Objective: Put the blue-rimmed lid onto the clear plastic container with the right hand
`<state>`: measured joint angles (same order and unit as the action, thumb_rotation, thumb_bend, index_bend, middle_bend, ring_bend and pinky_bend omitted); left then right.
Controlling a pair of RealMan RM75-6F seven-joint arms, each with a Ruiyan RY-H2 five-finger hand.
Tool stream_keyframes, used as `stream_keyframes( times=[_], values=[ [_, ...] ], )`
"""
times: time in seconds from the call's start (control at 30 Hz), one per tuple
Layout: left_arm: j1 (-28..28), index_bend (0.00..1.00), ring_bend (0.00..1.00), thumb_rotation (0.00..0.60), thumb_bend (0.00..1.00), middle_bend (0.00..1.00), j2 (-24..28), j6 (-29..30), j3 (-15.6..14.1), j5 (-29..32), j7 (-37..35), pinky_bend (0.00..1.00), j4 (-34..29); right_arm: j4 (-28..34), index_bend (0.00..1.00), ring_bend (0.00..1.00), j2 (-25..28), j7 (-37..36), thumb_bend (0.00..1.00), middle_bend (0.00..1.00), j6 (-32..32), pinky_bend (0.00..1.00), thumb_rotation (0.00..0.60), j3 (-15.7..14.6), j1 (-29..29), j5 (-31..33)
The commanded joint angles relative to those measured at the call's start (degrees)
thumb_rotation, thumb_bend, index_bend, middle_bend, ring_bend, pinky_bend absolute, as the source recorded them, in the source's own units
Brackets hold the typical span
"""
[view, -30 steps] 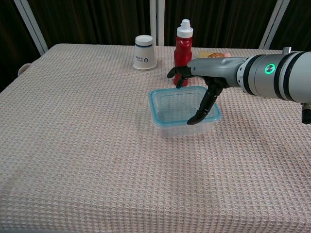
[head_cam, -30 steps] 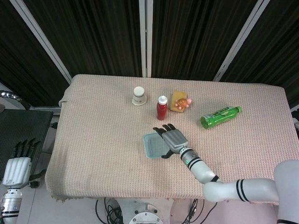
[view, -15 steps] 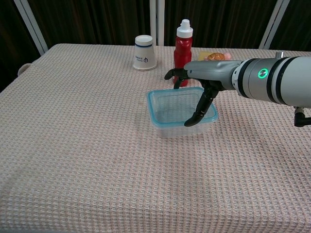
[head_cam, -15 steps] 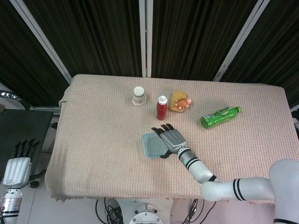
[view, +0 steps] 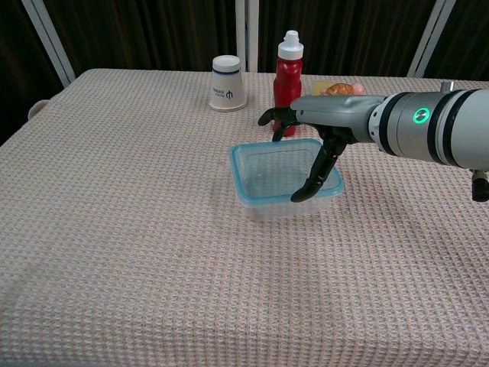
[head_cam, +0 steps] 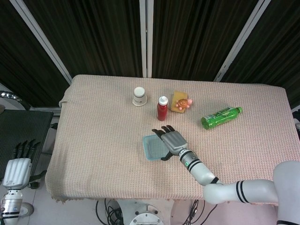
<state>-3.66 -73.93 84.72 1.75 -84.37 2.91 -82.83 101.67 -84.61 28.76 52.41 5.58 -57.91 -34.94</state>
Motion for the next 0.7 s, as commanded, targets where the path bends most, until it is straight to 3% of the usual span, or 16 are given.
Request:
stream_keyframes(
  times=[0.03, 0.4, 0.47, 0.57, 0.7],
  values=[
    [0.1, 0.13, 0.00, 0.600, 0.06, 0.05, 0.0, 0.1, 0.0, 0.0, 0.0, 0.00, -0.1, 0.4, 0.00, 0.00, 0.3, 0.1, 0.00, 0.13, 0.0, 0.00, 0.600, -0.1, 0.0, -0.3],
    [0.2, 0.13, 0.00, 0.600, 0.06, 0.05, 0.0, 0.4, -0.1, -0.1, -0.1, 0.00, -0.2, 3.0, 0.00, 0.00, 1.6, 0.8, 0.00, 0.03, 1.3, 0.00, 0.600, -0.5, 0.3, -2.6],
    [0.3, 0.13, 0.00, 0.600, 0.06, 0.05, 0.1, 0.5, -0.1, -0.2, -0.1, 0.00, -0.2, 4.0, 0.00, 0.00, 1.7, 0.3, 0.00, 0.06, 2.5, 0.00, 0.600, -0.3, 0.8, -5.3],
    [0.2, 0.13, 0.00, 0.600, 0.06, 0.05, 0.1, 0.4, -0.1, -0.2, -0.1, 0.00, -0.2, 4.6, 0.00, 0.00, 1.1, -0.1, 0.00, 0.19, 3.8, 0.00, 0.600, 0.1, 1.4, -8.5],
    [0.2, 0.13, 0.00, 0.600, 0.06, 0.05, 0.0, 0.5, -0.2, -0.4, -0.1, 0.00, -0.3, 3.4, 0.00, 0.00, -0.4, 1.4, 0.00, 0.27, 3.2, 0.00, 0.600, 0.7, 0.2, -7.5]
  ],
)
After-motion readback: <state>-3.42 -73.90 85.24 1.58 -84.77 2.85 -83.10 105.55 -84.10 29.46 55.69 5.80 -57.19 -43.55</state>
